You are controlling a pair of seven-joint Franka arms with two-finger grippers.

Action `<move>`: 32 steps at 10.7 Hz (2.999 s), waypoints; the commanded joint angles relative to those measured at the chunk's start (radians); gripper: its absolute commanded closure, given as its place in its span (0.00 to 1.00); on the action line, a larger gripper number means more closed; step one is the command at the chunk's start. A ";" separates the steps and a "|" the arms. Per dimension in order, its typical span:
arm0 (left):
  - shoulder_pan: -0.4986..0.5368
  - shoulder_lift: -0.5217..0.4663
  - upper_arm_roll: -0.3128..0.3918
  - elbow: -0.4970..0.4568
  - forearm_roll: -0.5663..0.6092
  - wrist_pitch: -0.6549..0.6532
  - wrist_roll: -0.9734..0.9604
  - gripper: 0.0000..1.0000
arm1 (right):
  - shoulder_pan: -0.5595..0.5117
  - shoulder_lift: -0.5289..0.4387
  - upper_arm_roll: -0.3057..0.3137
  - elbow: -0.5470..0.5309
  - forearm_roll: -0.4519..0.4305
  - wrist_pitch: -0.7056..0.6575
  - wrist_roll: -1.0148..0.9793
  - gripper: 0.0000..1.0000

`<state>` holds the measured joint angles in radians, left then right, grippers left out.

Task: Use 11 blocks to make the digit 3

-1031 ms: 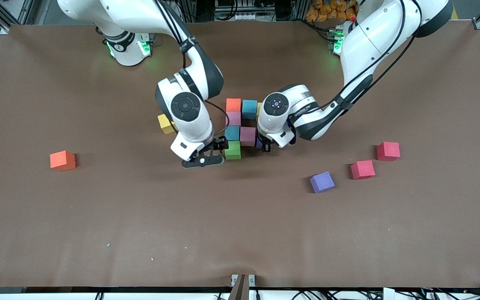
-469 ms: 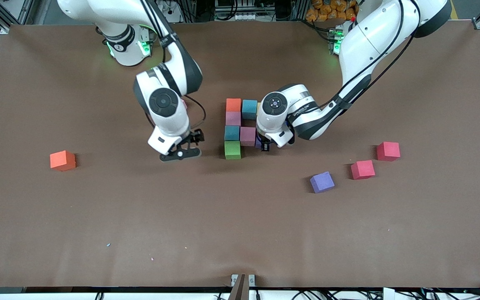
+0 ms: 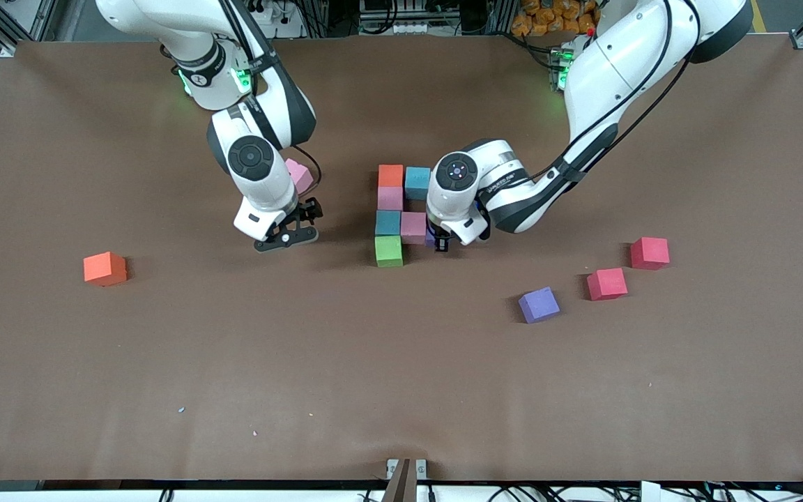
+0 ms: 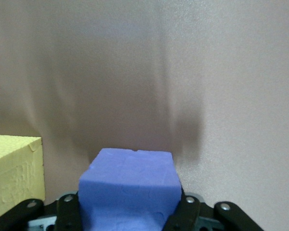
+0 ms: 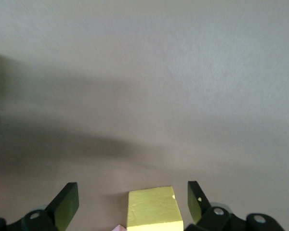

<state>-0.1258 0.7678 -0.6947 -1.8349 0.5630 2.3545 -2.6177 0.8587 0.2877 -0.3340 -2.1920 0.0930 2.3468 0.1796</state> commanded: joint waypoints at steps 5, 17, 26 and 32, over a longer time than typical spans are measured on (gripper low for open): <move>-0.003 -0.031 0.006 0.017 -0.002 -0.062 -0.064 0.00 | -0.038 -0.056 -0.003 -0.118 -0.019 0.042 -0.144 0.00; 0.302 -0.137 -0.258 0.048 -0.026 -0.274 0.169 0.00 | -0.035 -0.027 -0.013 -0.181 0.137 0.167 -0.190 0.00; 0.407 -0.074 -0.096 0.163 -0.011 -0.184 0.303 0.00 | -0.038 0.007 -0.011 -0.189 0.163 0.131 -0.507 0.00; 0.399 -0.016 -0.029 0.160 -0.014 -0.095 0.265 0.00 | -0.056 0.051 -0.013 -0.189 0.298 0.067 -0.562 0.00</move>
<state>0.2883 0.7313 -0.7434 -1.6882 0.5613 2.2363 -2.3358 0.8148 0.3366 -0.3484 -2.3777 0.3249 2.4552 -0.3479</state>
